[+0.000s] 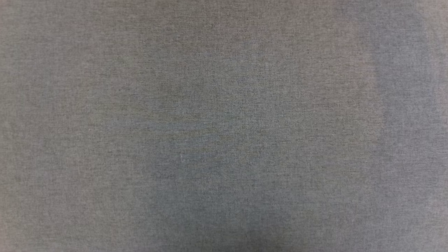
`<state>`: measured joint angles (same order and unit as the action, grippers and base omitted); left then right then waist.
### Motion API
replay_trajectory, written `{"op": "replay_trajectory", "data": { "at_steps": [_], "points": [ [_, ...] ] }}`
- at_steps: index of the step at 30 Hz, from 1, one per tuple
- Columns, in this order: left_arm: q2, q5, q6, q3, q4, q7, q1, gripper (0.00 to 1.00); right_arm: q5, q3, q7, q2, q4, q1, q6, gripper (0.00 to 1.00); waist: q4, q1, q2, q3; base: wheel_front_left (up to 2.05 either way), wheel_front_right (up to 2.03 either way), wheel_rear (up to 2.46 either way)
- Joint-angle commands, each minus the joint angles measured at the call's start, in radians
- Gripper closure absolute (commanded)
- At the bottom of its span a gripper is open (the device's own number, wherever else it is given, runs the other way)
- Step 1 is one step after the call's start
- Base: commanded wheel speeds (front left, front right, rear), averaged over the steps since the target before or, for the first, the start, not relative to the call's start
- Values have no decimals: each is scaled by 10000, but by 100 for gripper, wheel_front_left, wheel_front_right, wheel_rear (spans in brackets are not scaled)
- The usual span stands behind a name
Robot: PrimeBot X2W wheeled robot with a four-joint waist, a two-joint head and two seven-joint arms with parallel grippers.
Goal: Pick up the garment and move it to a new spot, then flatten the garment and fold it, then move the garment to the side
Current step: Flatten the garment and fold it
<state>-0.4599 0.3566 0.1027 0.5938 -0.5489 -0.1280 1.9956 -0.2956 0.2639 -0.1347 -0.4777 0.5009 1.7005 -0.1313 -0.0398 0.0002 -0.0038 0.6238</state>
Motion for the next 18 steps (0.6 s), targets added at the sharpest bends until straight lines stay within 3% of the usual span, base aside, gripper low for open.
{"op": "replay_trajectory", "data": {
  "at_steps": [1,9,18],
  "points": [
    [60,38,59,42,-229,-142,114,100,37,134,156,76,265,158,6,100,-39,-2,38,89,0,0,0],
    [116,522,205,535,-1476,-806,-1353,100,-365,1572,1192,338,1913,-557,6,100,18,-2,38,151,0,0,0],
    [-127,922,149,754,-1128,-1264,-4185,100,-1241,2841,1973,333,2292,-2375,6,100,141,-2,38,-660,0,0,0]
  ]
}}
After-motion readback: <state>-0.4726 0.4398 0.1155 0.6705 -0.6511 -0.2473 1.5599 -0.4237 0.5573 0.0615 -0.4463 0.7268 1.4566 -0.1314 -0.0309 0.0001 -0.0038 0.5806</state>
